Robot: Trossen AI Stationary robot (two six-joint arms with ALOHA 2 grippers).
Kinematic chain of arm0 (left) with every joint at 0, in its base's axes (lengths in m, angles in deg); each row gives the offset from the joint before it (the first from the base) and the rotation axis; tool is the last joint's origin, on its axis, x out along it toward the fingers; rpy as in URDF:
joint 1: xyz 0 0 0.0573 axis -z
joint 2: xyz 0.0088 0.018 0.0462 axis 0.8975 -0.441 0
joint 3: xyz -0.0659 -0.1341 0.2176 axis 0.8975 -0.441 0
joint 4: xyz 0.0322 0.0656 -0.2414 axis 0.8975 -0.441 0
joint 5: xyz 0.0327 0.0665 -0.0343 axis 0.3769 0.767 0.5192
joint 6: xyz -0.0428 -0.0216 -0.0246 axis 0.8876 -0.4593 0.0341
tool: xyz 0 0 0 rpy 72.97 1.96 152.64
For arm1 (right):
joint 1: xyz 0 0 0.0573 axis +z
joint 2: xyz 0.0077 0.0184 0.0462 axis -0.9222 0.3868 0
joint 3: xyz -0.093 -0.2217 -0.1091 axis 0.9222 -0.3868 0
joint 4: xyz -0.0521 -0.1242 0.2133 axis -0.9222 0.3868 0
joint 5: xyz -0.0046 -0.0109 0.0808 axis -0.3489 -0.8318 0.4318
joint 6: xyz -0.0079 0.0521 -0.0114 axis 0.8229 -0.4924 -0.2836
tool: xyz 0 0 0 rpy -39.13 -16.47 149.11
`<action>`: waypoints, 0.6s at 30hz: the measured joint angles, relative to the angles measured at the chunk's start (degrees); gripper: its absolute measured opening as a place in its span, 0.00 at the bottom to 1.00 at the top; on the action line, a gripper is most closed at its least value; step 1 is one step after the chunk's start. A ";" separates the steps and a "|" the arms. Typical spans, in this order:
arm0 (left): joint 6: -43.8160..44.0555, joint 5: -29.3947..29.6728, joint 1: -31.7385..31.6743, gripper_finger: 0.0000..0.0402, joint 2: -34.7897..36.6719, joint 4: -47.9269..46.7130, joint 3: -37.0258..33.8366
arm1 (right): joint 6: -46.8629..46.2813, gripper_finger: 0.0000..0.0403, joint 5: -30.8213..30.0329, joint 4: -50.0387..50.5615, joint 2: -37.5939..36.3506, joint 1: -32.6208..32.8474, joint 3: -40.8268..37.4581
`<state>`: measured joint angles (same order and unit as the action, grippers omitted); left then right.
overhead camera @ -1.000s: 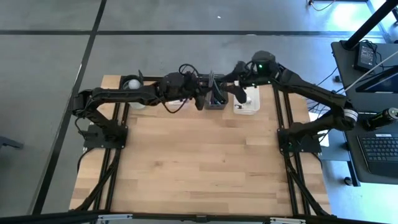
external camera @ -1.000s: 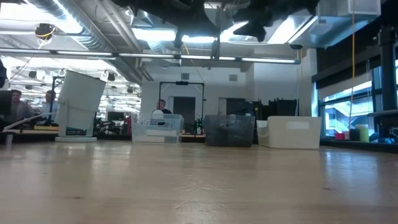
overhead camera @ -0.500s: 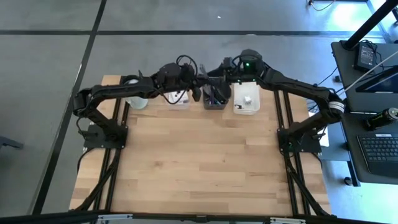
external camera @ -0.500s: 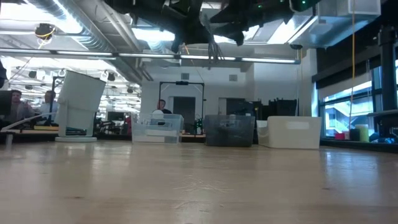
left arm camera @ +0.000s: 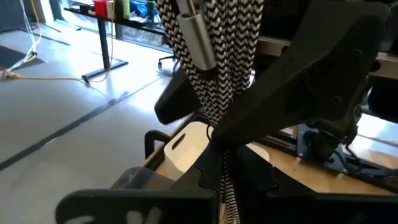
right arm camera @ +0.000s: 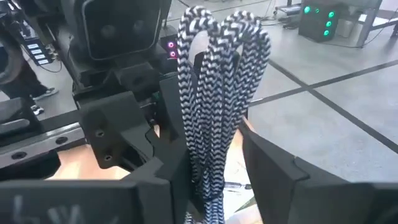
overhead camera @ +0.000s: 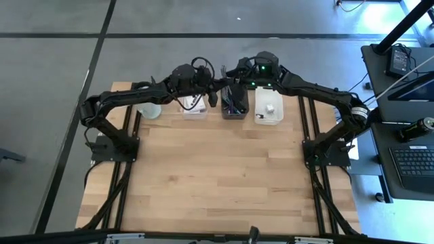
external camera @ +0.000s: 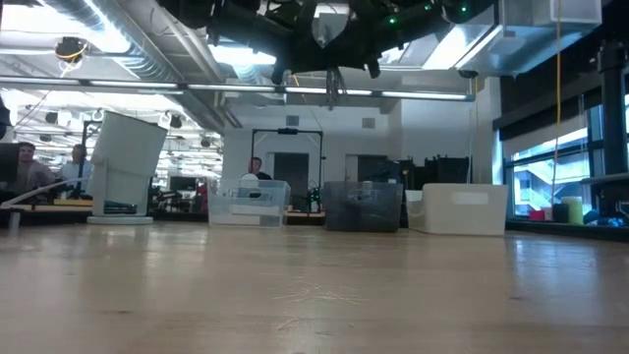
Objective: Pick and place items into bin
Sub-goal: Put the white charger cable into the black bin
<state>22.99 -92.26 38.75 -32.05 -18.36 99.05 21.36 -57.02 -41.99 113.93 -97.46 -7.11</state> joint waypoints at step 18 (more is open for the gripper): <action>-1.13 3.02 -0.97 0.17 0.28 -0.06 0.13 | 3.06 0.07 -2.67 0.07 0.15 -0.46 0.08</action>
<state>21.86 -89.25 37.78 -31.77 -18.42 99.18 24.42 -59.69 -41.91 114.08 -97.93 -7.02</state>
